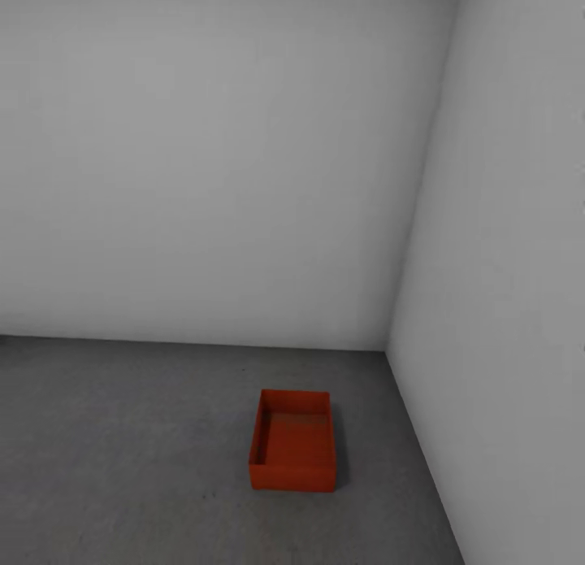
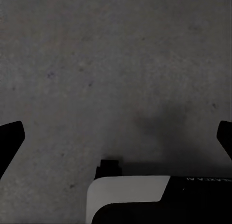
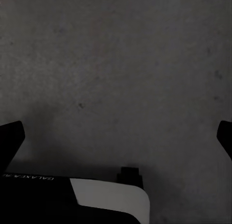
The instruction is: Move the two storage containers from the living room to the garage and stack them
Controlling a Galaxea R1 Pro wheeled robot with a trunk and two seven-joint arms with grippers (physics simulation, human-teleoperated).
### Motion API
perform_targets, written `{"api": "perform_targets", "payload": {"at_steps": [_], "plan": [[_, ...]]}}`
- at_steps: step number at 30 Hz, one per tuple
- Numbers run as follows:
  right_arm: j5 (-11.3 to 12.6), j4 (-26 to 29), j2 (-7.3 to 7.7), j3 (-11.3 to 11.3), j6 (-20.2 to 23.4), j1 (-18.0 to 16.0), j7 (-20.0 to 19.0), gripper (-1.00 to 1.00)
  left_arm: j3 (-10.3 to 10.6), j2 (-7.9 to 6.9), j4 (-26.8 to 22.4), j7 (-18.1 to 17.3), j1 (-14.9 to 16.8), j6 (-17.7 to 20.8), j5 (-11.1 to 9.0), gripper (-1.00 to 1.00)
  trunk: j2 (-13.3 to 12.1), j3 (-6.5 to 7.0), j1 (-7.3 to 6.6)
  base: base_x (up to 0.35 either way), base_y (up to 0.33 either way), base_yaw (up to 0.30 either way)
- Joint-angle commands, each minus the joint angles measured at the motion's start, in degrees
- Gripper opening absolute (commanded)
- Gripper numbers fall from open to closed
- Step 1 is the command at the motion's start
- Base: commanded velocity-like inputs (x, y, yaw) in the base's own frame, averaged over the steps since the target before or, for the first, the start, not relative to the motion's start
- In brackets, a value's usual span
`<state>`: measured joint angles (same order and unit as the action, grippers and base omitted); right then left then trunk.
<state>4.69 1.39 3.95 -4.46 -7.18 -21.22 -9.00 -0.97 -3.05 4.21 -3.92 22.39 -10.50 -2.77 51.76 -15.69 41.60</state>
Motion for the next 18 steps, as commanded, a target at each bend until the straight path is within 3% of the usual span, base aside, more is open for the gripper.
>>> {"api": "perform_targets", "payload": {"at_steps": [1, 18], "plan": [[0.5, -0.1, 0.02, -0.4, -0.2, 0.0, -0.2, 1.00, -0.1, -0.02, 0.3, -0.3, 0.1, -0.4, -0.3, 1.00, -0.4, 0.21, -0.22, -0.004, 0.000, 0.000], [0.5, -0.1, 0.01, -0.5, -0.2, 0.0, -0.2, 1.00, -0.1, 0.06, 0.3, -0.3, 0.1, -0.4, -0.3, 1.00, -7.2, 4.86, -3.95, 0.000, 0.000, 0.000]]}}
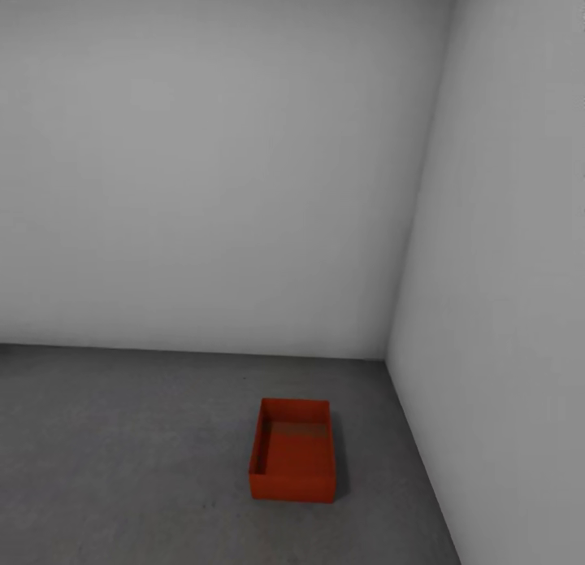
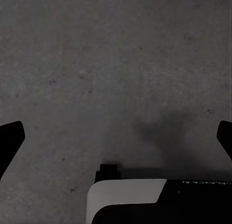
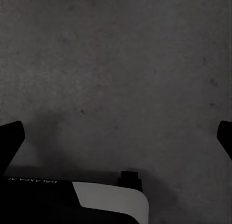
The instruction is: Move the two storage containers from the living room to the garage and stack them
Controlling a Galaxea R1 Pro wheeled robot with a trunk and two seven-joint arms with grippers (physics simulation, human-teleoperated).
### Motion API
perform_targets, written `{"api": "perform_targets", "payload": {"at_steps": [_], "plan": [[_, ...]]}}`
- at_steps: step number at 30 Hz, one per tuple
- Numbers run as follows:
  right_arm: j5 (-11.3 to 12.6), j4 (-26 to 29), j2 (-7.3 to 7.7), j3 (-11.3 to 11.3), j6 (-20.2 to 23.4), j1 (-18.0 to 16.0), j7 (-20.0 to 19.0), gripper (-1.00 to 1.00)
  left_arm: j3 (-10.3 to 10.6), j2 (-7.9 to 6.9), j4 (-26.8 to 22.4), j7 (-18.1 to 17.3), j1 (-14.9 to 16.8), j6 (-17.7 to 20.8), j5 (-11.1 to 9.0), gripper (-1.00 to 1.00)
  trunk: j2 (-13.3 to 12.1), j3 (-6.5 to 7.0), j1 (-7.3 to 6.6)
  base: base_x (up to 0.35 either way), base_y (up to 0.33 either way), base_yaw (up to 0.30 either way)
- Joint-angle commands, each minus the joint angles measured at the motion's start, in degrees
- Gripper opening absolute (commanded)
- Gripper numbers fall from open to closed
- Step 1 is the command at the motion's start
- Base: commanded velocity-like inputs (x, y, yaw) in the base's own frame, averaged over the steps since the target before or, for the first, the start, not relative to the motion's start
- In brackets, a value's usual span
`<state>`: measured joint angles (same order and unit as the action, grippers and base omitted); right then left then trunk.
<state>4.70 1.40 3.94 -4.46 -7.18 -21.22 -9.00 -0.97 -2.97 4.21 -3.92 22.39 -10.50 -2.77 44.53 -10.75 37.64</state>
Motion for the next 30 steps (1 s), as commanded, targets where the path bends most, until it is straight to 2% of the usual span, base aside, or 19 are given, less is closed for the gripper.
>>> {"api": "perform_targets", "payload": {"at_steps": [1, 11, 22, 30], "plan": [[0.5, -0.1, 0.02, -0.5, -0.2, -0.1, -0.2, 1.00, -0.1, -0.02, 0.3, -0.3, 0.1, -0.4, -0.3, 1.00, -0.4, 0.20, -0.21, 0.000, 0.000, 0.000], [0.5, -0.1, 0.02, -0.4, -0.2, -0.1, -0.2, 1.00, -0.1, -0.02, 0.3, -0.3, 0.1, -0.4, -0.3, 1.00, -4.4, 2.93, -2.41, -0.022, 0.000, 0.000], [0.5, -0.1, 0.02, -0.5, -0.2, -0.1, -0.2, 1.00, -0.1, 0.03, 0.3, -0.3, 0.1, -0.4, -0.3, 1.00, -8.8, 5.94, -4.82, -0.281, 0.000, 0.000], [0.5, -0.1, 0.02, -0.4, -0.2, -0.1, -0.2, 1.00, -0.1, 0.04, 0.3, -0.3, 0.1, -0.4, -0.3, 1.00, -12.0, 7.81, -6.58, -0.061, 0.000, 0.000]]}}
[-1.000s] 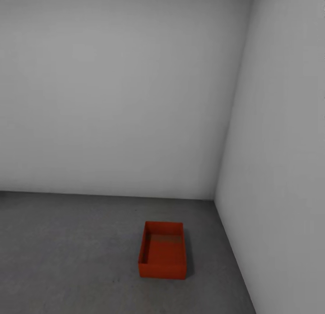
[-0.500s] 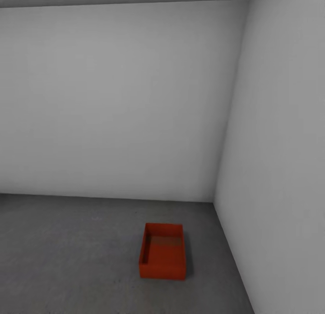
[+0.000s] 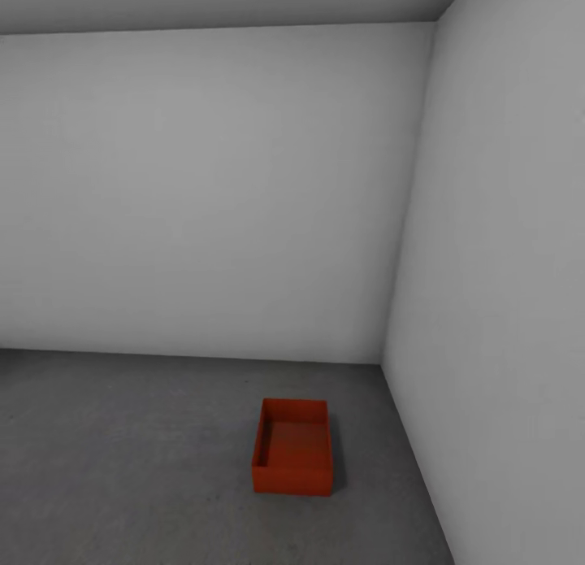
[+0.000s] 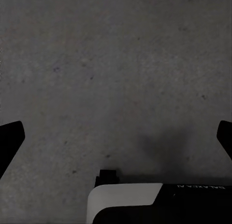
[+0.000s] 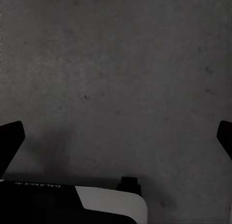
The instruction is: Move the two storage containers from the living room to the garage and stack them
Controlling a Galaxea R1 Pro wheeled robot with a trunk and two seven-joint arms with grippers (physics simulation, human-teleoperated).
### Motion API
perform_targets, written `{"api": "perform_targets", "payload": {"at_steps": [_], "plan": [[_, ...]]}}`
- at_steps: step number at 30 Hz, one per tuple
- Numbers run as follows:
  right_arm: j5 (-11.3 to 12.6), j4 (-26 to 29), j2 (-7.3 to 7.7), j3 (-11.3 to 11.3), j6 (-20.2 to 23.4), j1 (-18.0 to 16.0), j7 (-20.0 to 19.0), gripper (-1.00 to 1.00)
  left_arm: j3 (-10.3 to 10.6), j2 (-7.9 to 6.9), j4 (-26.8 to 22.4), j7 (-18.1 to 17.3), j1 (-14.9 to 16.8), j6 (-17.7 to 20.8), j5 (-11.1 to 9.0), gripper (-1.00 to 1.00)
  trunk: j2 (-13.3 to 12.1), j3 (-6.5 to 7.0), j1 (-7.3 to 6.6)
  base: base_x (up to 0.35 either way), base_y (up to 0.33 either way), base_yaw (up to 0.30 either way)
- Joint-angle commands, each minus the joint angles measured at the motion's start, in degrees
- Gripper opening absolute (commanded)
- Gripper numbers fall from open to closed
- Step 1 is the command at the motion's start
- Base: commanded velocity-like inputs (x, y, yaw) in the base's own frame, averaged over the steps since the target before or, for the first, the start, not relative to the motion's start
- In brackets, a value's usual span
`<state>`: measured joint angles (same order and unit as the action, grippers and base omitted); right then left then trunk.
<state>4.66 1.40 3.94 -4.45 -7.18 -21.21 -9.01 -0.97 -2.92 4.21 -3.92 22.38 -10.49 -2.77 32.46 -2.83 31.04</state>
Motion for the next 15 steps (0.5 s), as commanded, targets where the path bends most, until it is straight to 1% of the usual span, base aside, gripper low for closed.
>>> {"api": "perform_targets", "payload": {"at_steps": [1, 15], "plan": [[0.5, -0.1, 0.02, -0.5, -0.2, -0.1, -0.2, 1.00, -0.1, -0.01, 0.3, -0.3, 0.1, -0.4, -0.3, 1.00, -0.3, 0.08, -0.20, -0.010, 0.000, 0.000], [0.3, -0.1, 0.02, -0.5, -0.2, -0.1, -0.2, 1.00, -0.1, 0.02, 0.3, -0.3, 0.1, -0.4, -0.3, 1.00, -5.9, 2.61, -3.28, -0.001, 0.000, 0.000]]}}
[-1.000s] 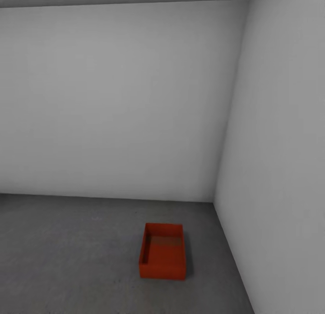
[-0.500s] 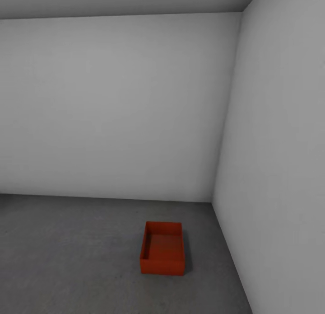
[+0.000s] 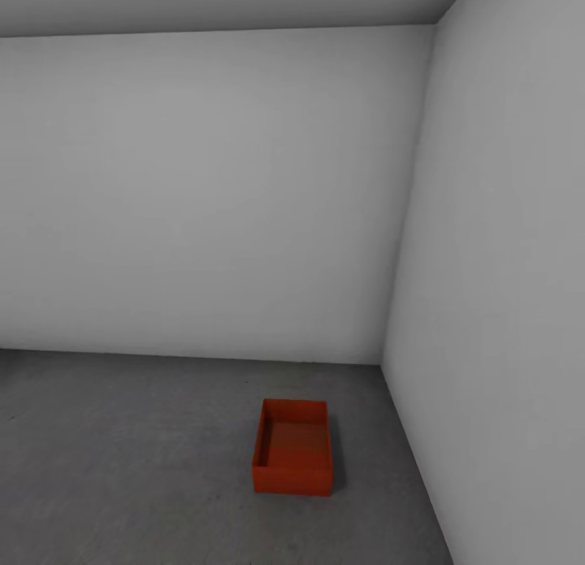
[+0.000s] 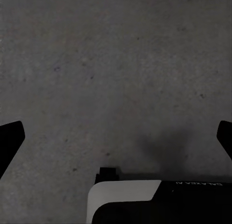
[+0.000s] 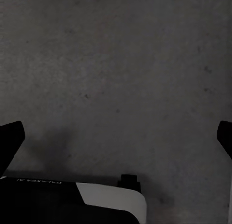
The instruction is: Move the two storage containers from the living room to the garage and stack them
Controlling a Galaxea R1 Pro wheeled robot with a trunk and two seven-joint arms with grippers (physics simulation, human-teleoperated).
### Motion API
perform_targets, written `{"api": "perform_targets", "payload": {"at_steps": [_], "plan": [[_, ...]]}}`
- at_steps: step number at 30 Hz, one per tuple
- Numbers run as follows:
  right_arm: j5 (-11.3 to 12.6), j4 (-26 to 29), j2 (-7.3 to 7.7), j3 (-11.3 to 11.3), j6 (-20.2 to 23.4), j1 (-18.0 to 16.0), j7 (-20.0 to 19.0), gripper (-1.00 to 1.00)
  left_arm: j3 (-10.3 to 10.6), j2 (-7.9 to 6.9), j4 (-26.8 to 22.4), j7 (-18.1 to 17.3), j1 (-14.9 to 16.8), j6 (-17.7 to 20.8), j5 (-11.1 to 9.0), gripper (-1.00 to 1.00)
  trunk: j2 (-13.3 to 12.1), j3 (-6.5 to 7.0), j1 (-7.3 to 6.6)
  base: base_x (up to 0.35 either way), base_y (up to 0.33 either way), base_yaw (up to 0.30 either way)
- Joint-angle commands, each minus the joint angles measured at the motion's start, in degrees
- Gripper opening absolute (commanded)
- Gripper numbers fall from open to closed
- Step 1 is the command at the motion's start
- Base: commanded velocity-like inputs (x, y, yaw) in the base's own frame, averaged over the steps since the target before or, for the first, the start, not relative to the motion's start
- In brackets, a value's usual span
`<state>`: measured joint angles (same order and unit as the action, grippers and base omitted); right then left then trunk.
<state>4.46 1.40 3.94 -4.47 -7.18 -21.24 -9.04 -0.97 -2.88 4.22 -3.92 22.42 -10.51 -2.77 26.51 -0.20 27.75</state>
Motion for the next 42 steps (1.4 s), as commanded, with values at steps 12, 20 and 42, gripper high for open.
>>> {"api": "perform_targets", "payload": {"at_steps": [12, 20, 42], "plan": [[0.6, -0.1, 0.02, -0.5, -0.2, 0.0, -0.2, 1.00, -0.1, 0.07, 0.3, -0.3, 0.1, -0.4, -0.3, 1.00, -3.6, 1.60, -1.96, 0.000, 0.000, 0.000], [0.6, -0.1, -0.01, -0.5, -0.1, 0.0, -0.2, 1.00, -0.1, 0.07, 0.3, -0.3, 0.1, -0.4, -0.3, 1.00, -3.6, 1.60, -1.96, 0.000, 0.000, 0.000], [0.7, -0.5, -0.04, -0.5, 0.0, 0.0, -0.3, 1.00, -0.1, 0.15, 0.2, -0.4, 0.1, -0.4, -0.3, 1.00, -3.6, 2.20, -1.96, 0.000, 0.000, 0.000]]}}
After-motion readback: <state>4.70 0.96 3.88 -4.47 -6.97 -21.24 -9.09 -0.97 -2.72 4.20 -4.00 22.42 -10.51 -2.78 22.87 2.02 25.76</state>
